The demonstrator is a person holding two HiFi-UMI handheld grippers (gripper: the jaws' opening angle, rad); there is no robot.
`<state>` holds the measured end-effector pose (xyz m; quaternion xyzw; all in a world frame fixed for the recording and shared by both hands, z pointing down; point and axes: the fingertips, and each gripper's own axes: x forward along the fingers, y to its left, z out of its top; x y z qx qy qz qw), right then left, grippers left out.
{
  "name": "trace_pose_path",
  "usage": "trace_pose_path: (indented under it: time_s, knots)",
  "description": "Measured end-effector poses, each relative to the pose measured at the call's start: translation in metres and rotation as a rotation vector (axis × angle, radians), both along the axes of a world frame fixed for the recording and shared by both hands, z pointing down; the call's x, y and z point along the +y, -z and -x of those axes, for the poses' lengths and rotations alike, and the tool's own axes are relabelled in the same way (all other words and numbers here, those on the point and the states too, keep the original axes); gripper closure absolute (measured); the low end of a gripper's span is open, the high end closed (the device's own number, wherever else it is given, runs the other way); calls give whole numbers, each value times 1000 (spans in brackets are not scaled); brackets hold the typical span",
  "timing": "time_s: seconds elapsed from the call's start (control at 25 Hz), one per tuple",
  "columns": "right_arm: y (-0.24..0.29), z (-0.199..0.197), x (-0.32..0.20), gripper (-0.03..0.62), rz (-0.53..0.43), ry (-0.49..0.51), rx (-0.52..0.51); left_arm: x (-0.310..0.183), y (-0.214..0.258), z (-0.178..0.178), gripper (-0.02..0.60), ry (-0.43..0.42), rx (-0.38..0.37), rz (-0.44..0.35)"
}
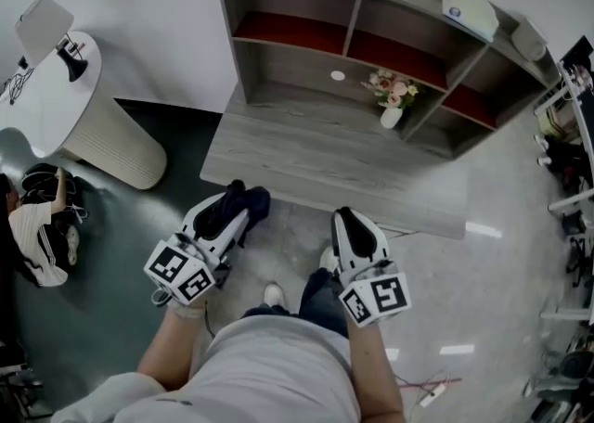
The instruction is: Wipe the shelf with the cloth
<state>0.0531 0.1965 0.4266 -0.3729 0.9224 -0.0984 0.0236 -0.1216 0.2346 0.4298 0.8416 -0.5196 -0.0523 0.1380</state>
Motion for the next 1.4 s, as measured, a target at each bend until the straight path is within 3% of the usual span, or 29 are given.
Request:
trace_pose_path:
  time_s: [0.48,0.76,1.08,1.4]
  knots:
    - [-2,-9,-146,551,41,126,-28,-121,3,-15,417,140,-21,33]
    - [5,-28,-209,551,43,211,-44,-173,5,-30,417,262,13,53]
    - [-2,-36,-238,551,84,280,-73,-197,5,-35,417,370,1,62]
    - [-5,-14,-238,551,94,308,-46,-237,-12,-7,417,407,34,72]
